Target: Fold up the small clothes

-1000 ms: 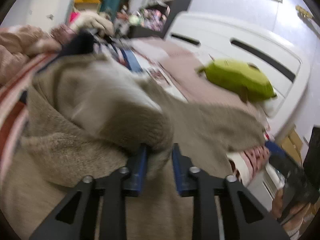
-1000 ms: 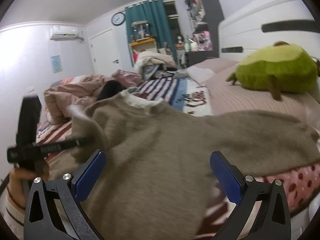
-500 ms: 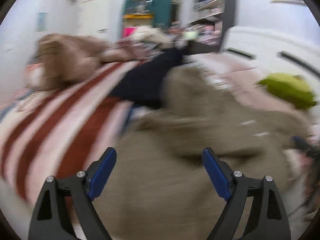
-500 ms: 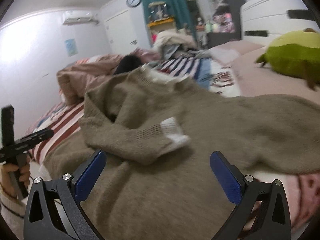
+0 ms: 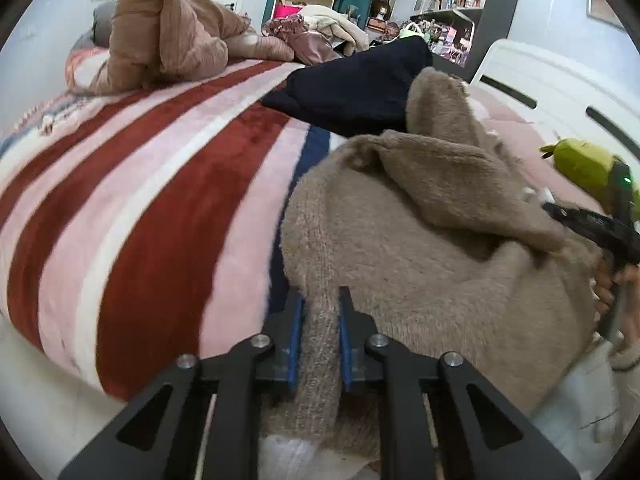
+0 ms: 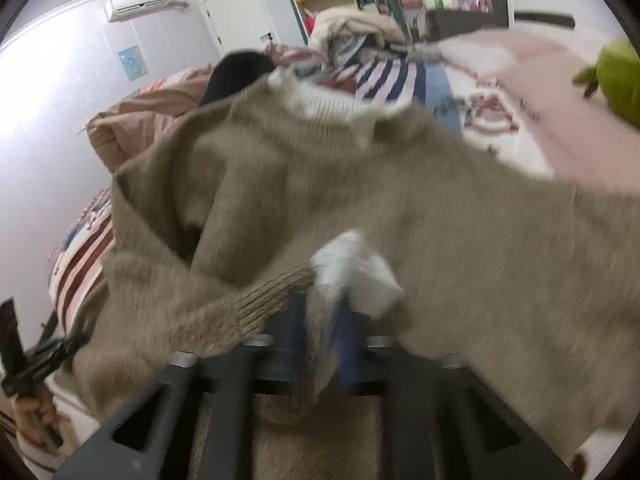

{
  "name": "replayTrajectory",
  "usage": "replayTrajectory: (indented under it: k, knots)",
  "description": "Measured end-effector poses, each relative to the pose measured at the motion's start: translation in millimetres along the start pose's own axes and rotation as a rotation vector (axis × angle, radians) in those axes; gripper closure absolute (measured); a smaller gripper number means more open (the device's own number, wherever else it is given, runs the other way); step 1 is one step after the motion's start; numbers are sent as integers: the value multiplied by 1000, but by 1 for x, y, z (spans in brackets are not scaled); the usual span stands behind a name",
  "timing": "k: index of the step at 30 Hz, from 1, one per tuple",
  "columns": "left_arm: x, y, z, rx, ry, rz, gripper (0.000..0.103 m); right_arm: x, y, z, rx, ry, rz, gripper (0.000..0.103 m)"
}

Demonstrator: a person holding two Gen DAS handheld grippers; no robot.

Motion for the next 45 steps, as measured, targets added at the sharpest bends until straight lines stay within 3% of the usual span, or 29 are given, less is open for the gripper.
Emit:
replayTrajectory:
  k: [6,9,11,13,15,18,21,24,27,28,29,30,35,40,42,43,44,45]
  knots:
    - [-34,40,-6,-53,65,66,91,-22,-42,2,-59,-5,-101,98]
    - [-43,41,-8,-12,38,75,82,-42,-58,3,-60,-31,-162,98]
    - [-52,29,-9,29,6,27,55,-62,-65,6,-71,-64,-213,98]
    - [-60,9,-11,44,-1,-40,43,-82,-66,9,-96,-82,-257,98]
    - [-62,-11,-18,64,18,-83,41,-99,-62,9,-113,-99,-271,98]
    - [-52,-33,-36,93,73,-123,32,-115,-38,6,-140,-126,-215,98]
    - [-30,-45,-56,110,128,-114,31,-109,7,1,-196,-118,-62,94]
    - [-10,-53,-79,115,200,-97,31,-99,39,-6,-244,-80,71,77]
    - [1,-59,-100,124,230,-91,31,-109,37,-12,-245,-73,44,59]
    - [4,-62,-106,125,230,-90,31,-112,31,-13,-241,-73,20,46]
    - [4,-61,-108,124,230,-90,31,-115,21,-13,-240,-74,-12,39]
    - [4,-61,-112,117,233,-90,31,-114,11,-12,-245,-87,-34,38]
    - [1,-59,-119,92,235,-99,30,-74,-12,7,-280,-190,18,38]
    - [-9,-51,-115,92,214,-98,30,4,7,37,-401,-316,241,38]
    - [-12,-49,-111,89,204,-95,30,24,18,40,-434,-326,316,38]
    - [-13,-47,-108,85,201,-93,29,29,22,41,-451,-322,331,43]
    - [-14,-46,-106,80,198,-91,27,29,23,41,-456,-327,330,61]
    - [-14,-45,-102,74,194,-90,26,23,22,43,-460,-337,310,70]
Point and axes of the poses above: each gripper's, at about its wrist camera, not at the fingertips, and x roughly the way its jaws point, z to its left, y to its underside, the point moved 1 cm from there along x, roughly the way its jaws point, and after that the axes turned 11 degrees about -z, right-handed, at the moved point
